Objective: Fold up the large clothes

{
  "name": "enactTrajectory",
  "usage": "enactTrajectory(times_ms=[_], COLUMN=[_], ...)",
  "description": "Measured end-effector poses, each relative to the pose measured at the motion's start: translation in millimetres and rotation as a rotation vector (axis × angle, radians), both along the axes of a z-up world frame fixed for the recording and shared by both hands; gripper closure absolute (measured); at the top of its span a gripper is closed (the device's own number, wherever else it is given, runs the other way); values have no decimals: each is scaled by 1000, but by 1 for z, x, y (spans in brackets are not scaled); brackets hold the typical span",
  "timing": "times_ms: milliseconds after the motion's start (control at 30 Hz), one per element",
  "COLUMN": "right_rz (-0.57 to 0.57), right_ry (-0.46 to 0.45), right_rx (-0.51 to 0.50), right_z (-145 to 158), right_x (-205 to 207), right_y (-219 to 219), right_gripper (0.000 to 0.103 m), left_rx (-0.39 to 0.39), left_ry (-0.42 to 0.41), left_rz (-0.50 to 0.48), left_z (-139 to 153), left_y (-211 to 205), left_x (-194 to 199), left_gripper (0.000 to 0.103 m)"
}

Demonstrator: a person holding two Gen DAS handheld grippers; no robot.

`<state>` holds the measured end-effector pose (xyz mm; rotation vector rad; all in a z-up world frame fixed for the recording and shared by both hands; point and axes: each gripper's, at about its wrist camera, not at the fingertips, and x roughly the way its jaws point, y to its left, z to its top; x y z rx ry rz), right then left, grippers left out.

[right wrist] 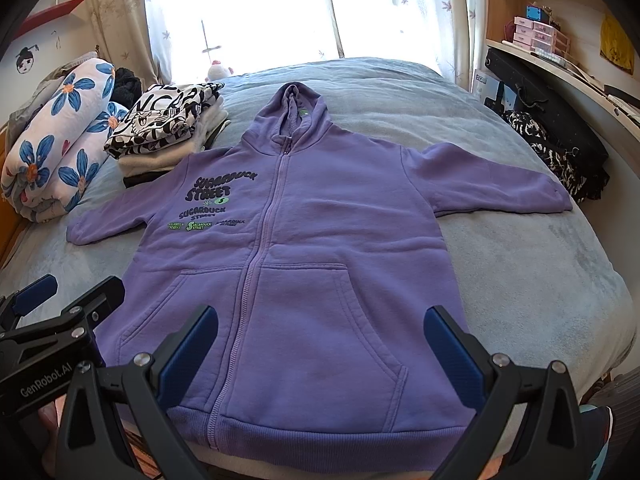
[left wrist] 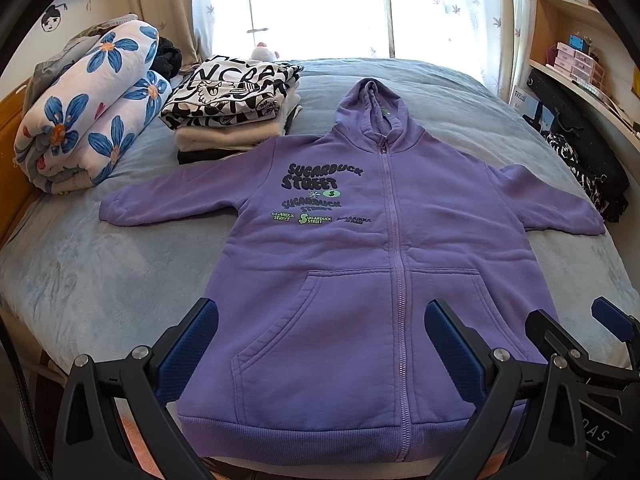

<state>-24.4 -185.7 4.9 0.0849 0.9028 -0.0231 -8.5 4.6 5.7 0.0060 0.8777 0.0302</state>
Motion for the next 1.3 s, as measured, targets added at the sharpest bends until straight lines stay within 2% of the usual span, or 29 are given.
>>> enactTrajectory(times_ms=[1300], right_rz=[0], right_ry=[2], right_rx=[-5], right_z=[-5], right_x=[3], right_y=[1], right_gripper=[0], left_rx=[-5], left_ry=[32], left_rz=[6], left_z=[-9], left_y=[6], left_x=[-2], left_gripper=[1])
